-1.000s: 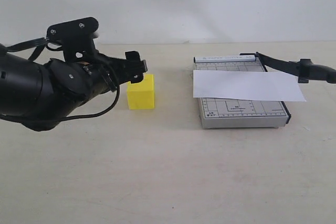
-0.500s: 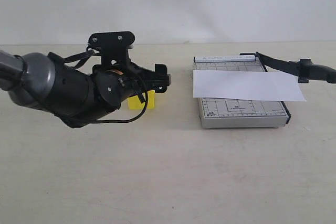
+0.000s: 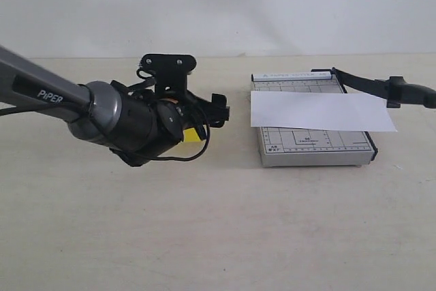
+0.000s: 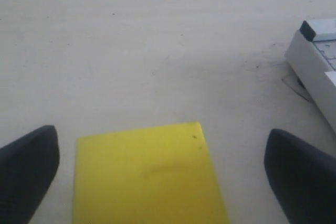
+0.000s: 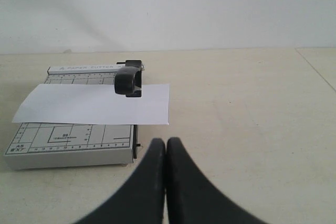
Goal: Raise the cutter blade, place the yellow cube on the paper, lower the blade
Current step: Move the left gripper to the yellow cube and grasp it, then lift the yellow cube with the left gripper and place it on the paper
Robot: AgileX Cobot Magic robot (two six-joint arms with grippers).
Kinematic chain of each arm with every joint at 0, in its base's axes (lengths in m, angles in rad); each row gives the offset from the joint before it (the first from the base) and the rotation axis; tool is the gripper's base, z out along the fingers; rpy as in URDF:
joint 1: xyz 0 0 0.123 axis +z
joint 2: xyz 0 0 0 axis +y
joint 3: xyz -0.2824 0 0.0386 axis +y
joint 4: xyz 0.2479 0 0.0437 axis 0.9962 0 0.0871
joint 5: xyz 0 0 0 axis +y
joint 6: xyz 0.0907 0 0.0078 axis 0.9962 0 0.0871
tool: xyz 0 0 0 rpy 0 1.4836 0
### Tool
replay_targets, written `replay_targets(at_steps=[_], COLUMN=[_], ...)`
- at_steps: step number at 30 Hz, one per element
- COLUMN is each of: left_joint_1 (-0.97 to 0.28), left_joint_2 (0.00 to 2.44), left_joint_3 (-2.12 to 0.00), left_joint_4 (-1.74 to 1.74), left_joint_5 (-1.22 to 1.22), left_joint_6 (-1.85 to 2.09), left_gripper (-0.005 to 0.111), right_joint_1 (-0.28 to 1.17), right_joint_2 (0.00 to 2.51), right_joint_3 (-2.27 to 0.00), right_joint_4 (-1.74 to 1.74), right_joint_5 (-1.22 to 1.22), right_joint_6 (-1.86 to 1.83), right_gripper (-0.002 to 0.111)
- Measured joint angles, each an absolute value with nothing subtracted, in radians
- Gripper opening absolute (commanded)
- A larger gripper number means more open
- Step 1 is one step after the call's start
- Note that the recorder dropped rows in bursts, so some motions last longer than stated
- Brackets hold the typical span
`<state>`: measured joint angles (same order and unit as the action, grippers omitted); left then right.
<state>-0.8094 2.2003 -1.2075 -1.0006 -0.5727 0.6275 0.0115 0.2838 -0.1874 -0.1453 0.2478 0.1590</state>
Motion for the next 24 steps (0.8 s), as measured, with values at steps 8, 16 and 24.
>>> replay_targets(at_steps=[8,16,24], left_joint_1=[-0.807,-0.78,-0.732], left_joint_2=[2.214,2.223,2.231], left_joint_3=[-1.217,-1.226,-1.253], left_joint_4=[-1.109,-1.024,-1.005], left_joint_5=[-0.676,-0.553,-0.403], left_joint_6=[0.654,0.652,0.659], left_gripper=[0.109,0.106,0.031], right_joint_1=[0.012,0.012,0.012], right_joint_2=[0.284,0.284,0.284], right_joint_3=[-0.187,-0.187,-0.187], right_joint_4=[-0.145,-0.145,-0.145], right_joint_5=[0.248,0.248,0.248], right_joint_6=[0.159,0.159,0.159], right_gripper=[0.0,0.0,0.0])
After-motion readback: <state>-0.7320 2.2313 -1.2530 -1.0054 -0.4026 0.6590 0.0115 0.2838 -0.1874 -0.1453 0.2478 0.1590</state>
